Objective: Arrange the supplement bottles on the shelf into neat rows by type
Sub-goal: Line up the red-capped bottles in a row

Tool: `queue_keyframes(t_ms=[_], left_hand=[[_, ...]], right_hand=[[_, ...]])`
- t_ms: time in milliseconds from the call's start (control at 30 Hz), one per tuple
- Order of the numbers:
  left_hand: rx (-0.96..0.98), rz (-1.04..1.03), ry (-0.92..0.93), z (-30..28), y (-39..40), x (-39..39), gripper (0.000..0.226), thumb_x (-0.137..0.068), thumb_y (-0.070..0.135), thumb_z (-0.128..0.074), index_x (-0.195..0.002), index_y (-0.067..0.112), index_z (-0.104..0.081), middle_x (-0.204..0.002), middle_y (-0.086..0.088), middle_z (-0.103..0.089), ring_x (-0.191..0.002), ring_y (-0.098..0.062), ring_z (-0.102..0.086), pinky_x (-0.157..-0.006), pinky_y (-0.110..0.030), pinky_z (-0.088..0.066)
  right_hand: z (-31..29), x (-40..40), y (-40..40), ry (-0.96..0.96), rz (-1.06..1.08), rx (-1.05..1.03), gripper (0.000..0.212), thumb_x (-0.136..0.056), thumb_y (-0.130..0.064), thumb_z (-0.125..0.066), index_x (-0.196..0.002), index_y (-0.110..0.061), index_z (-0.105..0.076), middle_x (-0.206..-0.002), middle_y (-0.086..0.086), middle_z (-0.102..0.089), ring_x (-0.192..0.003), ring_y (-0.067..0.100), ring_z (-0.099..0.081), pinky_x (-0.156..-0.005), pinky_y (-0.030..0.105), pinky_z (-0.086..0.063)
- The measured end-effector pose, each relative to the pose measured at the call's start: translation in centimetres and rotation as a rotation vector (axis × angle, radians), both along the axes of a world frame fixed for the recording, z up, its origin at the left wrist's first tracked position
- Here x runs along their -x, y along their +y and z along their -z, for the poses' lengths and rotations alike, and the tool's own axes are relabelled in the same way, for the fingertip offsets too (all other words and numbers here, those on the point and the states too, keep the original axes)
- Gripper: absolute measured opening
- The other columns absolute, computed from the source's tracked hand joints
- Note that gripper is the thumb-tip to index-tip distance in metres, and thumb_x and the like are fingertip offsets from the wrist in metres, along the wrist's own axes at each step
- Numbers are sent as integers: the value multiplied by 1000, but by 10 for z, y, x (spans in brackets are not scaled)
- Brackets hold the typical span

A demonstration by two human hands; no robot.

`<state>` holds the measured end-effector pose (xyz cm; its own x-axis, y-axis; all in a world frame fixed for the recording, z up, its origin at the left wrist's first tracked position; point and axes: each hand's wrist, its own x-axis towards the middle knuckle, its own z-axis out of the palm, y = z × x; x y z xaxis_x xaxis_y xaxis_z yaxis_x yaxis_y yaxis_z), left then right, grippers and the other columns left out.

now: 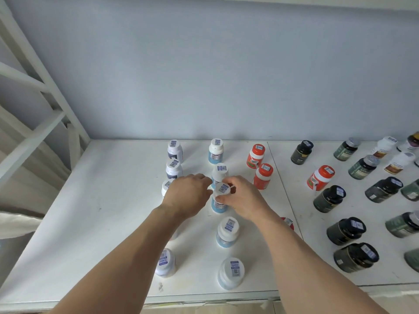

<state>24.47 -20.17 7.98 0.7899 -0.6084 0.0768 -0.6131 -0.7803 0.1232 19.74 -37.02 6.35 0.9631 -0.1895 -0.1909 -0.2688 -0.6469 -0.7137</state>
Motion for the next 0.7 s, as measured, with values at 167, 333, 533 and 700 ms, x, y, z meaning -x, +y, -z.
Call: queue_keyframes(t_ms=[167,333,533,700], left_hand=[[34,19,-13,-12,-11,-3,31,-97,40,-44,-118,22,-59,-116,4,-63,-103,-22,-60,-77,-34,-50],[34,49,-13,-23,-34,-8,33,-98,41,-42,-122,26,-57,-116,5,-62,-104,-22,-58,-78,-33,-47],[46,46,46,-31,-80,-11,35,-97,42,-44,-126,25,-56,-129,7,-58,-113,-22,-58,-82,-33,-50],[40,1,163,-27,-124,-12,42,-98,40,-46,-137,25,-49,-139,6,-51,-120,-18,-53,-88,-32,-47]], right_hand=[[-11,1,-4,23,-54,34,42,-74,-36,-79,-110,-28,-59,-105,-6,-55,-95,13,-58,-78,25,-45],[-32,-5,-35,17,-6,15,46,-78,-45,-75,-118,-26,-61,-111,-6,-62,-103,13,-60,-87,29,-49],[-42,-18,-98,-60,137,153,45,-87,-37,-67,-128,-20,-59,-126,2,-57,-115,23,-58,-94,34,-46],[-23,-23,-131,83,8,148,57,-87,-33,-69,-140,-24,-48,-138,0,-52,-123,23,-53,-97,33,-41]])
